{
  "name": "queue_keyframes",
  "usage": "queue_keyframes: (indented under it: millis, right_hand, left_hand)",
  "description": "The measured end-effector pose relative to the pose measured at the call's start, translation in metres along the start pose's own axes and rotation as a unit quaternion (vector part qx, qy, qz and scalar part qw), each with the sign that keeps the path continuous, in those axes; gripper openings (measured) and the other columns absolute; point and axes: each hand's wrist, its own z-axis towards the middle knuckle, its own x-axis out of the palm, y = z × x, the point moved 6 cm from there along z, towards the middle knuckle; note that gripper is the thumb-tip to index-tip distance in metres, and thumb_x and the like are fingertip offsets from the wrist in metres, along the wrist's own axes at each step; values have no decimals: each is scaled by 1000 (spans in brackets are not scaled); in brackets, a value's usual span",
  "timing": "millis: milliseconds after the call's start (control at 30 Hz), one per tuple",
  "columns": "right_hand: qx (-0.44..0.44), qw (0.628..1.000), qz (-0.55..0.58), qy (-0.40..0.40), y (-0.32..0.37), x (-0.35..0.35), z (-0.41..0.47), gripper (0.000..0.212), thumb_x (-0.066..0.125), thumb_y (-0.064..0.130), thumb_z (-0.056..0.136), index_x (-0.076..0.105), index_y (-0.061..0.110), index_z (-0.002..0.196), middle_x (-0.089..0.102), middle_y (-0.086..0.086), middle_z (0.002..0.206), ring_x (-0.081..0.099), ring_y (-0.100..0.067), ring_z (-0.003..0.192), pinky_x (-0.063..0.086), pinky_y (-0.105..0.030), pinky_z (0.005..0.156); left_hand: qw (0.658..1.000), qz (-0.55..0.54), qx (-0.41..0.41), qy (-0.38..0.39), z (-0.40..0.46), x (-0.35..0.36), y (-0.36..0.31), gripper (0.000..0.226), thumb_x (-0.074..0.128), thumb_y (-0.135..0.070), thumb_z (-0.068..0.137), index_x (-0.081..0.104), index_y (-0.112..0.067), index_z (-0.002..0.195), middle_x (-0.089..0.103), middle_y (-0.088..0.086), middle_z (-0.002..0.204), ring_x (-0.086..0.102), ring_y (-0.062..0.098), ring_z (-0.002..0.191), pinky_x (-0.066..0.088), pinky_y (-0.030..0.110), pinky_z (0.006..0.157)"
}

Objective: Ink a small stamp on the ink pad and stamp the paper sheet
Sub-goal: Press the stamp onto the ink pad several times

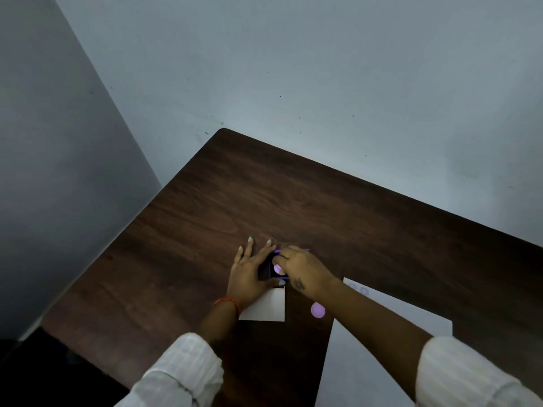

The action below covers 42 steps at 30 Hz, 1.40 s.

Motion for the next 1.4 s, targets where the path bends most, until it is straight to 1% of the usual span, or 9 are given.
queue_keyframes:
  millis: [133,233,333,467,700,800,1000,1267,1400]
  right_hand:
    - [67,997,-27,-14,9,12,-1,43,54,8,87,41,1,128,45,-21,137,39,-32,127,36,-39,105]
    - [21,998,-53,-15,11,12,-3,45,52,5,87,38,-1,130,44,-23,137,38,-34,127,35,-41,107]
    - [7,1000,20,-22,0,2,-1,33,48,5,90,49,0,122,52,-21,130,46,-31,121,37,-35,102]
    - [100,978,170,-71,-19,-15,-3,20,50,7,87,66,-2,93,66,-20,98,62,-33,93,46,-33,81]
    - [81,996,22,-20,-17,3,-17,32,48,11,92,48,4,123,52,-17,129,45,-28,119,41,-37,98]
    - [98,994,23,-38,-15,4,-14,31,50,10,90,48,5,121,52,-17,128,45,-28,119,41,-36,98]
    - [24,1000,-5,-18,-19,0,-14,32,43,8,92,48,3,123,52,-18,130,44,-30,120,39,-36,99]
    - [144,973,160,-82,-36,-17,-19,20,50,9,90,65,0,100,66,-18,104,61,-29,96,47,-34,85]
    - [120,988,70,-61,-37,-8,-22,25,43,14,94,55,4,113,59,-15,116,52,-27,109,43,-35,91]
  left_hand:
    - [1000,5,4,2,0,1,1,80,70,-48,73,32,-32,141,29,-8,153,-1,19,146,-4,37,118]
    - [1000,12,2,8,-1,1,0,80,70,-47,73,31,-31,141,29,-8,154,0,21,146,-3,39,118]
    - [1000,9,-1,5,-1,-1,-1,83,71,-51,71,32,-31,141,29,-9,153,1,21,146,-3,37,118]
    - [1000,2,3,5,-1,-2,0,84,72,-52,69,32,-33,141,28,-9,153,0,20,146,-4,34,117]
    - [1000,-1,3,7,0,0,2,84,71,-54,69,31,-35,141,29,-8,154,-5,15,143,-5,37,117]
    - [1000,-5,9,3,-1,0,2,84,70,-55,69,31,-34,140,30,-8,153,-3,18,145,-5,38,116]
    - [1000,-2,12,2,-1,0,3,82,70,-55,70,32,-36,140,29,-9,153,-8,10,139,-5,37,116]
    - [1000,4,7,11,-2,-1,0,82,71,-53,70,31,-36,140,28,-8,154,-6,14,142,-4,38,117]
    - [1000,4,2,11,-1,-1,-1,84,71,-55,69,32,-35,140,28,-8,154,-2,19,146,-4,39,118]
